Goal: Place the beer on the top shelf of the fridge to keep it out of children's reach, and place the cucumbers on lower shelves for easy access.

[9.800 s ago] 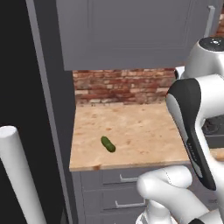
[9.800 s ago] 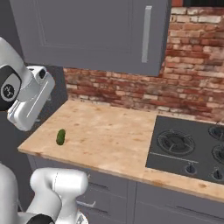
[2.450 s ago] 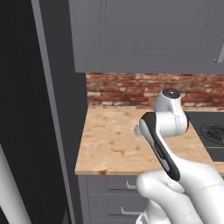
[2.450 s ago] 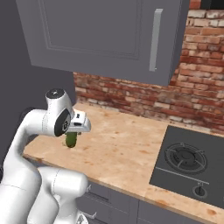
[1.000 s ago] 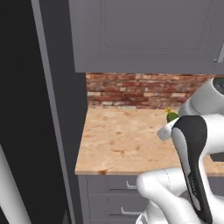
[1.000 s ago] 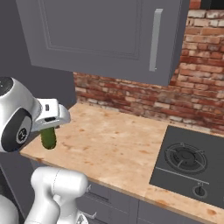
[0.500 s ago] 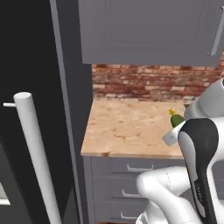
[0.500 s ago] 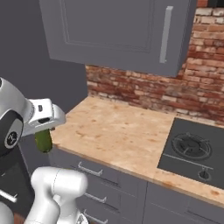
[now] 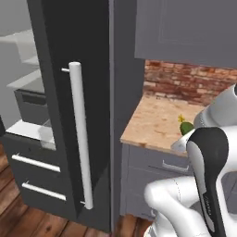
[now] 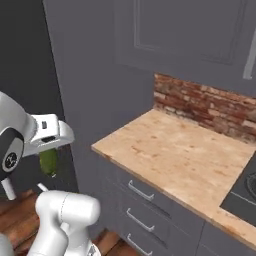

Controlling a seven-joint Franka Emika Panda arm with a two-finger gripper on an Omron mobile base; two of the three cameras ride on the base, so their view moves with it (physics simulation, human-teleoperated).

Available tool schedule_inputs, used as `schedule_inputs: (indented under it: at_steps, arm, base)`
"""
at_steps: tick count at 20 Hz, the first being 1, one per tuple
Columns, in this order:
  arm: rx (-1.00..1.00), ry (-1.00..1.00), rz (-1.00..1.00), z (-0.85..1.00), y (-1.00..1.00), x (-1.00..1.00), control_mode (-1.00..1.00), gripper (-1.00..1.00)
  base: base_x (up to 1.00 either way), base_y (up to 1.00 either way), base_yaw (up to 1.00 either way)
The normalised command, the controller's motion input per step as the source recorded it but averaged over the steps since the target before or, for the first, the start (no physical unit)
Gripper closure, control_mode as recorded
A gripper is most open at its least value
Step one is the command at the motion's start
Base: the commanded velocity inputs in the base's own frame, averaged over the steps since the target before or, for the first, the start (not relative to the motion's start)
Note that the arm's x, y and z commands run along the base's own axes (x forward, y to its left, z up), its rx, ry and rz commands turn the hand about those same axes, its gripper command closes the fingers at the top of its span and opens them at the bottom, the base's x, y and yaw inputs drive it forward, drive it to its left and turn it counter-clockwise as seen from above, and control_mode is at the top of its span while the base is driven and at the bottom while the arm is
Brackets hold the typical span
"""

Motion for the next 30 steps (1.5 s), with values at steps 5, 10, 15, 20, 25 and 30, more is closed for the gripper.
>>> schedule_inputs:
  at_steps: [5, 10, 15, 20, 25, 30]
  arm:
    - [0.00, 0.00, 0.00, 0.00, 0.00, 0.00, 1.00, 1.00]
    - [0.00, 0.00, 0.00, 0.00, 0.00, 0.00, 1.00, 1.00]
    - [0.00, 0.00, 0.00, 0.00, 0.00, 0.00, 1.00, 1.00]
    - [0.00, 0.00, 0.00, 0.00, 0.00, 0.00, 1.00, 1.00]
    - [0.00, 0.00, 0.00, 0.00, 0.00, 0.00, 1.00, 1.00]
    - [0.00, 0.00, 0.00, 0.00, 0.00, 0.00, 1.00, 1.00]
  base:
    - [-0.16, 0.46, 0.72]
    - [-0.24, 0.56, 0.68]
    - [-0.02, 0.78, 0.55]
    - [0.17, 0.82, 0.45]
    - [0.69, 0.26, 0.23]
    - [0.93, 0.00, 0.06]
